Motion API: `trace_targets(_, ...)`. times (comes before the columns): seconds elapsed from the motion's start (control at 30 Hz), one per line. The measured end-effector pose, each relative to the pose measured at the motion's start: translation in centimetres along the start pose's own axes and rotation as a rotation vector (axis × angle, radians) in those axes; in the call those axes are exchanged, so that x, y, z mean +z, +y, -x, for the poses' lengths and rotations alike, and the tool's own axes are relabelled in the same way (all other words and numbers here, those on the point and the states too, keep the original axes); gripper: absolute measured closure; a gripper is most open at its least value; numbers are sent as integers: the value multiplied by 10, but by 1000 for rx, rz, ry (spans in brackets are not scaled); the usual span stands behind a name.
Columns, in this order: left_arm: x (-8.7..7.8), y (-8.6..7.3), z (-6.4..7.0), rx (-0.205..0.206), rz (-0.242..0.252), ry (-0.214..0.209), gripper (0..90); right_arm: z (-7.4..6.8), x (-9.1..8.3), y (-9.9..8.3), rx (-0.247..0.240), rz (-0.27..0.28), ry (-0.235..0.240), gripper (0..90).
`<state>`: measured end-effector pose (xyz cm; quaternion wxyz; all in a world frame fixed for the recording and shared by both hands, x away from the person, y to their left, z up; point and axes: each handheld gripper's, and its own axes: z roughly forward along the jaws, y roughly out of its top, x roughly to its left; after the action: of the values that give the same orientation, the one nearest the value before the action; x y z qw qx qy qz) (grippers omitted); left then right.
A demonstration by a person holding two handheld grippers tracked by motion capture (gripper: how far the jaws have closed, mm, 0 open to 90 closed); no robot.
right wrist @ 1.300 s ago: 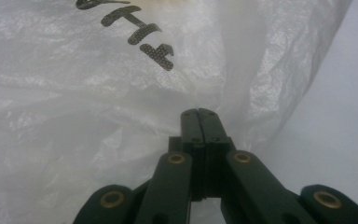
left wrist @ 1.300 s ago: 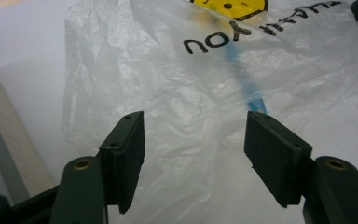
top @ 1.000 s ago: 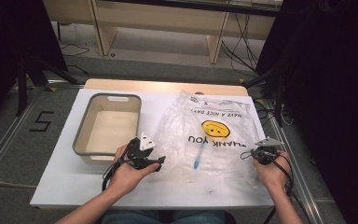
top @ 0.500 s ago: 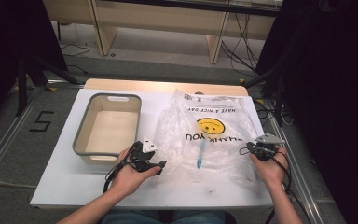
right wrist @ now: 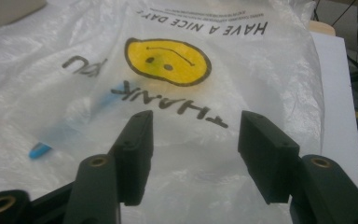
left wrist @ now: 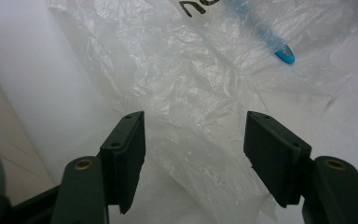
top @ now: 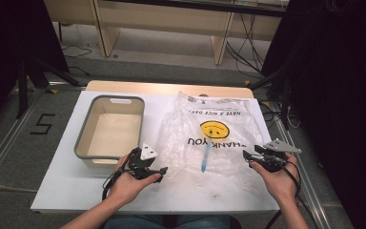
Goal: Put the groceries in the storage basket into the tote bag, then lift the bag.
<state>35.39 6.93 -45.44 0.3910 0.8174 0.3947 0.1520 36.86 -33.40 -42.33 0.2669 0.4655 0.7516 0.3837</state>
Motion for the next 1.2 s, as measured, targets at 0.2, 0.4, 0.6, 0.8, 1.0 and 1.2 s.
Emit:
trace_targets(0.2, -3, -2, 1, 2, 6, -3, 378, -9, -6, -6, -7, 19, 9, 391)
trace_targets(0.4, -3, -3, 2, 9, -7, -6, 374, -9, -1, -14, -4, -4, 9, 377)
trace_targets(0.6, -2, -4, 3, 12, -8, -8, 373, -9, -1, -15, 7, -6, 3, 368)
trace_targets(0.8, 0, -4, 4, 14, -10, -6, 372, -10, 0, -17, 5, -16, 5, 365)
trace_targets(1.0, 0, -4, 4, 15, -12, -5, 372, -10, 0, -17, 6, -17, 4, 361)
trace_targets(1.2, 3, -5, 2, 12, -19, -16, 369, -9, 1, -18, 18, -25, 10, 347)
